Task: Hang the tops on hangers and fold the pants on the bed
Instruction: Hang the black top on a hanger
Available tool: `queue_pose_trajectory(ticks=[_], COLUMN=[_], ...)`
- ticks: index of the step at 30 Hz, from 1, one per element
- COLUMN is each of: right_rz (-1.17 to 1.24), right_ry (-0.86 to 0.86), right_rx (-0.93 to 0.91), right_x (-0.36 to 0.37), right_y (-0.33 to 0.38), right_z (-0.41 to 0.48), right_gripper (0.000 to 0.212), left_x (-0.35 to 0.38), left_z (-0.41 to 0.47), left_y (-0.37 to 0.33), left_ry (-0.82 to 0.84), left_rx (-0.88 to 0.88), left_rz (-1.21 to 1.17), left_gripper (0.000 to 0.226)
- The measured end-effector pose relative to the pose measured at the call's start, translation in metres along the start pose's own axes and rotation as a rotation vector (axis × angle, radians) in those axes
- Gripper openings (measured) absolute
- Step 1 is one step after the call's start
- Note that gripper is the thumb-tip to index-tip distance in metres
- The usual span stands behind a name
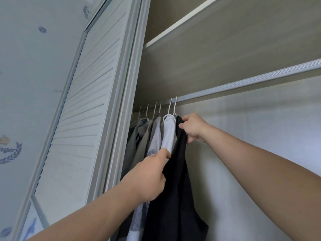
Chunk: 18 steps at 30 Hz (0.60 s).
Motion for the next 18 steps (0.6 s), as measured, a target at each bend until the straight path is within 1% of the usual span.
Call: queue_pose_trajectory(ticks=[3,5,8,12,15,16,18], right_rz=[-0.014,-0.075,-0.134,-0.152,-0.215,-0.262,-0.327], right_ry=[-0.011,-0.037,-0.069,-0.018,0.035,0.050,0.107], right_rx=[-0.048,-0.116,-0.206,-0.286,-0.327,-0.339,-0.348], right_x=[0.002,0.000,-0.002,0.008,0.025,0.032,0.050], right_y=[-0.009,-0.014,-0.021,-0.032,-0.033,-0.031,-0.031], right_z=[0.002,-0.003,-0.024,-0.071,-0.117,-0.135,-0.171], right_gripper=[0.015,0.016,0.030,0.054,0.063,0.063,0.062], left_x=[-0.001,-0.003,-0.009,-0.019,-0.027,-0.031,-0.038], left_z=[-0.004,-0.007,-0.016,-0.041,-0.071,-0.083,-0.114], left_y=[0.003,0.005,0.005,0.008,0.015,0.019,0.026], left_ry=[0.016,0.018,0.010,-0.020,-0.057,-0.058,-0.039], left_rx=[-0.029,-0.048,-0.055,-0.051,-0.068,-0.080,-0.112], left_rz=[0.000,-0.002,0.006,0.034,0.073,0.109,0.224], left_gripper=[0.048,0.048,0.046,0.035,0.029,0.031,0.044])
Point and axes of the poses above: each hand's wrist, its own z-axis towards the middle knuckle, its own x-axis out of the palm, y = z × x, the point moved 1 cm from there along z, towards the middle knuckle, and after that the axes turned 13 degrees about z, right-handed, at the moved point
